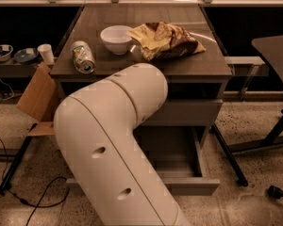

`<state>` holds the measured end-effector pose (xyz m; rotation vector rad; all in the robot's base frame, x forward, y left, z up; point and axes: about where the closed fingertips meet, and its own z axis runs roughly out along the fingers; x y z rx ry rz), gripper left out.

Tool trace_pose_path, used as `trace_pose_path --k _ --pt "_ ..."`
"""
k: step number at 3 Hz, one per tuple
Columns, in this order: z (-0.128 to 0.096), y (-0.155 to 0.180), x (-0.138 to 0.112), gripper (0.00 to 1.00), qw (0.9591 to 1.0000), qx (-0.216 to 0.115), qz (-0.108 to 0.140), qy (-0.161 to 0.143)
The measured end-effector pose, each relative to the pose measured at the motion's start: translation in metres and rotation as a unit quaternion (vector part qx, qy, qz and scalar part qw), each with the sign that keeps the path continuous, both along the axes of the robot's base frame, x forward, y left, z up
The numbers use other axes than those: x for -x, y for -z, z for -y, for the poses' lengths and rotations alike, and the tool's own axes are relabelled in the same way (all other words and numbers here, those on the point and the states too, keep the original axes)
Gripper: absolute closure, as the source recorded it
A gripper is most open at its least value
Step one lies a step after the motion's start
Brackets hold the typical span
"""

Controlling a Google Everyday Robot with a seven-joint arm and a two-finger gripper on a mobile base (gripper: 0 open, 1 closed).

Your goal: Pick apple from middle drawer and place on counter

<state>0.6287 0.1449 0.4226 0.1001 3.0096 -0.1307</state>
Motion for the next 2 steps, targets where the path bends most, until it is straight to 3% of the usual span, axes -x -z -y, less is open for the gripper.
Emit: trace_pose_path --k 2 --pt "0.0255 0.0035 0.0040 0.00 0.9997 -0.004 0.007 0.023"
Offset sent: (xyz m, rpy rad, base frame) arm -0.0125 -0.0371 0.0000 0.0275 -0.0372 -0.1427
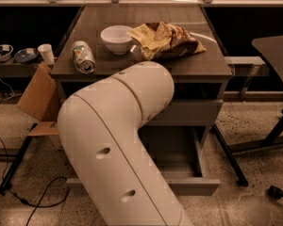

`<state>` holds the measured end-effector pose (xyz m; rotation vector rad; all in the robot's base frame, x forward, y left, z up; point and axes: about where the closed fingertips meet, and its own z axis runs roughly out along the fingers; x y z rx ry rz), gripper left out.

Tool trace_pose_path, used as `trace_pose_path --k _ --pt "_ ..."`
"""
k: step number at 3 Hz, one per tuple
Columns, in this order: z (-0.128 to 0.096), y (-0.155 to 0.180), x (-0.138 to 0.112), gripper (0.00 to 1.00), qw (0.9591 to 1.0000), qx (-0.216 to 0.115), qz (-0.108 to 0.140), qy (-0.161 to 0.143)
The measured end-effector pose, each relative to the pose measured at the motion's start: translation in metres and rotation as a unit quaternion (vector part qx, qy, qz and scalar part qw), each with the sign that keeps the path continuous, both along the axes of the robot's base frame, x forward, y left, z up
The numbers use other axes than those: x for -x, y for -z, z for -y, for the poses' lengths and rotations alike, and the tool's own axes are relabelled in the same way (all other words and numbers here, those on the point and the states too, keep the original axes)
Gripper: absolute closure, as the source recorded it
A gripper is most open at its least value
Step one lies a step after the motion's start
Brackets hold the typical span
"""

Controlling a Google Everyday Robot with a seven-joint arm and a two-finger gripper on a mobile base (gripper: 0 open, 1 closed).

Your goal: Pick apple from middle drawer and place on counter

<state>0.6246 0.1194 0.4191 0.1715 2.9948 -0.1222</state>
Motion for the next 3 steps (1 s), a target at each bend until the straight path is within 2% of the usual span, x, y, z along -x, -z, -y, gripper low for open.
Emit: trace_pose_path --k 1,3 --pt "-0.002 0.003 0.010 0.00 1.0000 -0.001 0.001 -0.002" --pt "-0.016 0.028 0.013 0.00 0.9999 0.004 -0.013 -0.006"
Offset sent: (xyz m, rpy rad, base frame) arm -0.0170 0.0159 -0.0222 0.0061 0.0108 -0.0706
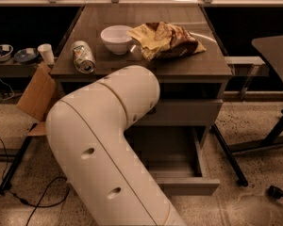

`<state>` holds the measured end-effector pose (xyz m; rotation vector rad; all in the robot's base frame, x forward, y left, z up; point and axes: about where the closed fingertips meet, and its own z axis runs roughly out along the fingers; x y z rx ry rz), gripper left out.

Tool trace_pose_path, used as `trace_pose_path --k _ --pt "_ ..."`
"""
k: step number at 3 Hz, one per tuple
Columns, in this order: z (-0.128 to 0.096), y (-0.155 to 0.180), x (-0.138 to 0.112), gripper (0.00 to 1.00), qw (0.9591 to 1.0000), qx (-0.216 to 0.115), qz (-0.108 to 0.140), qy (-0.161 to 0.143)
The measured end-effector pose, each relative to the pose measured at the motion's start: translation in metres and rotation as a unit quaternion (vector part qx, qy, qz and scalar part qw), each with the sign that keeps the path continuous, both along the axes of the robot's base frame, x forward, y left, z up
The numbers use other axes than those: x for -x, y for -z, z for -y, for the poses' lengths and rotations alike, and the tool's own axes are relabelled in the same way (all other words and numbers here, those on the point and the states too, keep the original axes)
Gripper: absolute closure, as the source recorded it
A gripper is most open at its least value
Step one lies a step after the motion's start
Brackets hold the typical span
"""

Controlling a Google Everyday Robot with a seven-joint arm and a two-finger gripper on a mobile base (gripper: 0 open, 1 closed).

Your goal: Pick apple from middle drawer and place on counter

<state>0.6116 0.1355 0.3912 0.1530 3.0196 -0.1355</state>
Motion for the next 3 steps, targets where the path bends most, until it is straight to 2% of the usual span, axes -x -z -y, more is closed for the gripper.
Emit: trace_pose_path --k 1,3 --pt "-0.0138 0.0153 -0.0021 0.05 1.0000 0.004 -0.005 -0.002" --pt "-0.0222 0.0197 0.0000 0.50 1.0000 -0.001 0.000 -0.010"
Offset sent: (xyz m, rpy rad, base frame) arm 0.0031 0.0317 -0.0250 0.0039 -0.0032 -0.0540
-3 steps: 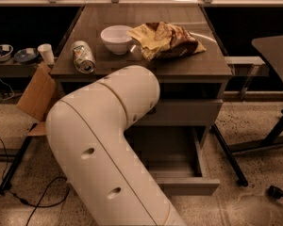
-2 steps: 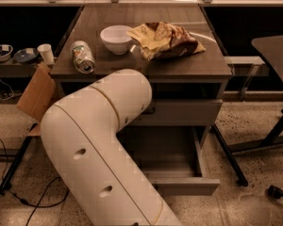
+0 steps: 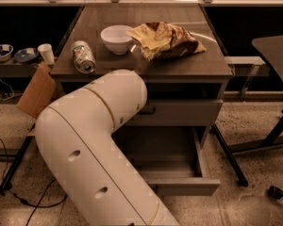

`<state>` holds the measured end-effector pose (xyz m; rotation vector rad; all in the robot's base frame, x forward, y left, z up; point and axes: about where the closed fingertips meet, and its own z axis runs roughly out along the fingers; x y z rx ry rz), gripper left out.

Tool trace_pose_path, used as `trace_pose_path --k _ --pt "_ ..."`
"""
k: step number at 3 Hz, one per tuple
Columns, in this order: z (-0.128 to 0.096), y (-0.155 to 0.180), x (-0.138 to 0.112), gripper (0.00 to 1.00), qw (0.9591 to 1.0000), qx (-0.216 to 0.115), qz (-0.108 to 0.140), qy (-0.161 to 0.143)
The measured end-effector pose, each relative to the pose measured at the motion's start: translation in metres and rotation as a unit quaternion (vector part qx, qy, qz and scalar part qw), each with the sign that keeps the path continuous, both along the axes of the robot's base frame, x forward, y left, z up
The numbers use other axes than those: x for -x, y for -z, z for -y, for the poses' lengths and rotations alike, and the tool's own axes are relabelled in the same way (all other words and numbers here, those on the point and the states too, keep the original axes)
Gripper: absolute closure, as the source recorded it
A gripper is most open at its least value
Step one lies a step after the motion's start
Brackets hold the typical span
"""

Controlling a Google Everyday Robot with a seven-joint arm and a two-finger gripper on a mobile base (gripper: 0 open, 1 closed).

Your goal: Pick apple from middle drawer and place on counter

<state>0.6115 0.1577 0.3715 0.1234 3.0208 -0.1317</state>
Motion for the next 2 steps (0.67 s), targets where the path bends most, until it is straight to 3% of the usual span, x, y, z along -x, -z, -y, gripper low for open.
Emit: trace_pose_path --k 2 --pt "0.025 -0.036 0.005 0.96 0.9993 0.009 0.034 -0.007"
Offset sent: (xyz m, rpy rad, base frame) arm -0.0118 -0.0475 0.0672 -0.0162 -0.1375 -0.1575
